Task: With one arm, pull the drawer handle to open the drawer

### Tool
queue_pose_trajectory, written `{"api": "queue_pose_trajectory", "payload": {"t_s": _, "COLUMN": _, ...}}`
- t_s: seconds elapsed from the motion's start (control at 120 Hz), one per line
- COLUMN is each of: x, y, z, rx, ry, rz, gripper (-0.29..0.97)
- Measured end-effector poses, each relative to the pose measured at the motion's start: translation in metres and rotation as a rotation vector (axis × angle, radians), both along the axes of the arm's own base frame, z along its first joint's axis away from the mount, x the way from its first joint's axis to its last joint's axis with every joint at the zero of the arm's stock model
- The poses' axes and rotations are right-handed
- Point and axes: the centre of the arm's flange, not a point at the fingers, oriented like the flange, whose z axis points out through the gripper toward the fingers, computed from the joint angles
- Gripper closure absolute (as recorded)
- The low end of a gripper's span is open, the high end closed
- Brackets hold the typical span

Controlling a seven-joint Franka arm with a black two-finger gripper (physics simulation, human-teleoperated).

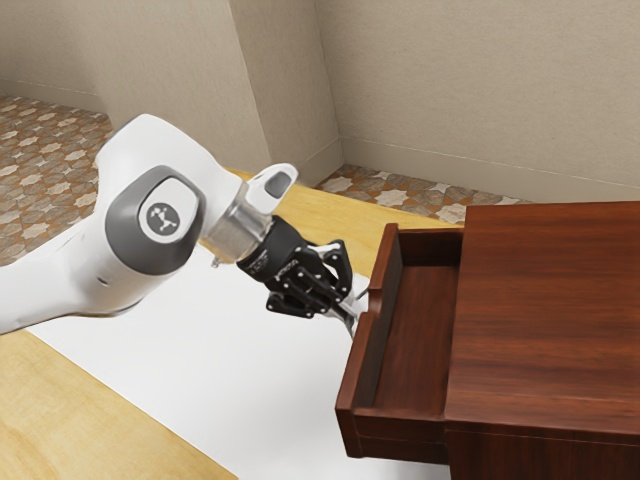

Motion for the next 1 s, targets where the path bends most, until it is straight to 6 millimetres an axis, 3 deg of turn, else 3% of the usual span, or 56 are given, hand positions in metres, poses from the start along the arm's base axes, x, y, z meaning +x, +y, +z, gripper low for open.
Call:
{"api": "queue_pose_trajectory", "payload": {"t_s": 0.267, "x": -0.013, "y": 0.016, "z": 0.005, "rx": -0.005, "ry": -0.007, "rz": 0.013, "gripper": 0.71}}
{"api": "queue_pose_trajectory", "payload": {"t_s": 0.517, "x": -0.029, "y": 0.048, "z": 0.008, "rx": -0.019, "ry": -0.014, "rz": 0.055, "gripper": 0.70}}
{"api": "queue_pose_trajectory", "payload": {"t_s": 0.583, "x": -0.042, "y": 0.074, "z": 0.027, "rx": -0.038, "ry": -0.044, "rz": 0.089, "gripper": 0.68}}
{"api": "queue_pose_trajectory", "payload": {"t_s": 0.65, "x": -0.066, "y": 0.123, "z": 0.061, "rx": -0.067, "ry": -0.096, "rz": 0.147, "gripper": 0.57}}
{"api": "queue_pose_trajectory", "payload": {"t_s": 0.7, "x": -0.083, "y": 0.166, "z": 0.096, "rx": -0.064, "ry": -0.138, "rz": 0.183, "gripper": 0.46}}
{"api": "queue_pose_trajectory", "payload": {"t_s": 0.758, "x": -0.096, "y": 0.189, "z": 0.139, "rx": 0.019, "ry": -0.171, "rz": 0.172, "gripper": 0.35}}
{"api": "queue_pose_trajectory", "payload": {"t_s": 0.808, "x": -0.104, "y": 0.196, "z": 0.171, "rx": 0.113, "ry": -0.166, "rz": 0.146, "gripper": 0.27}}
{"api": "queue_pose_trajectory", "payload": {"t_s": 0.85, "x": -0.110, "y": 0.194, "z": 0.184, "rx": 0.179, "ry": -0.134, "rz": 0.120, "gripper": 0.22}}
{"api": "queue_pose_trajectory", "payload": {"t_s": 1.0, "x": -0.120, "y": 0.172, "z": 0.178, "rx": 0.345, "ry": 0.057, "rz": 0.044, "gripper": 0.11}}
